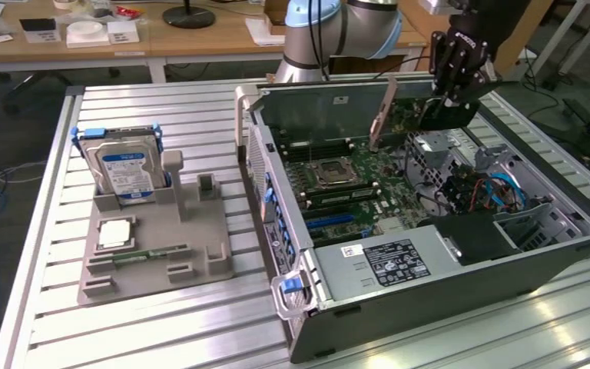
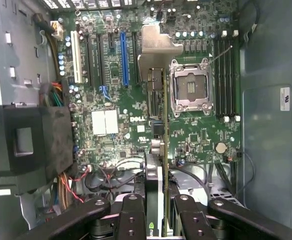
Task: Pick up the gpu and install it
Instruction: 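Insert the gpu into the slot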
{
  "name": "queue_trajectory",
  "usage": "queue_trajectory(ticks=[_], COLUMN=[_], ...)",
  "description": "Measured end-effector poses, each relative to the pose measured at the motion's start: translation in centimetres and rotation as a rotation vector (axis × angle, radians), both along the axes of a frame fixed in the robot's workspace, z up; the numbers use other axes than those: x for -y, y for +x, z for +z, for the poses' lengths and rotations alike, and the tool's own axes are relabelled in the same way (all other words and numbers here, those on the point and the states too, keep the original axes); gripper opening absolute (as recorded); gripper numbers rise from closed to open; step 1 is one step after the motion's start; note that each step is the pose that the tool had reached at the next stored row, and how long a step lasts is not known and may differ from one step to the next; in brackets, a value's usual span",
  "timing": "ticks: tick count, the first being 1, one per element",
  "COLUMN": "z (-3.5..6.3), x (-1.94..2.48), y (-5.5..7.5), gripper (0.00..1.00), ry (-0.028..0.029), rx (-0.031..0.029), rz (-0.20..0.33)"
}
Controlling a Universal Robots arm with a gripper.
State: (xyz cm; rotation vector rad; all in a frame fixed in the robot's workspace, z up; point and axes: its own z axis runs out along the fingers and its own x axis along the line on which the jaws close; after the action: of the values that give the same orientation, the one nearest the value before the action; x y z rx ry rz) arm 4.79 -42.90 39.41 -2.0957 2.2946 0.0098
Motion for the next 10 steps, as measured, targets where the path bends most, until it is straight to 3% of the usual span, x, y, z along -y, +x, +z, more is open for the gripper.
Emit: queue_trajectory(ticks=[10], z=[-0.51], x=[0.34], y=[-1.3], gripper=[0.27], ry=[0.0001], rx=[0.0001], rz=[-0.002])
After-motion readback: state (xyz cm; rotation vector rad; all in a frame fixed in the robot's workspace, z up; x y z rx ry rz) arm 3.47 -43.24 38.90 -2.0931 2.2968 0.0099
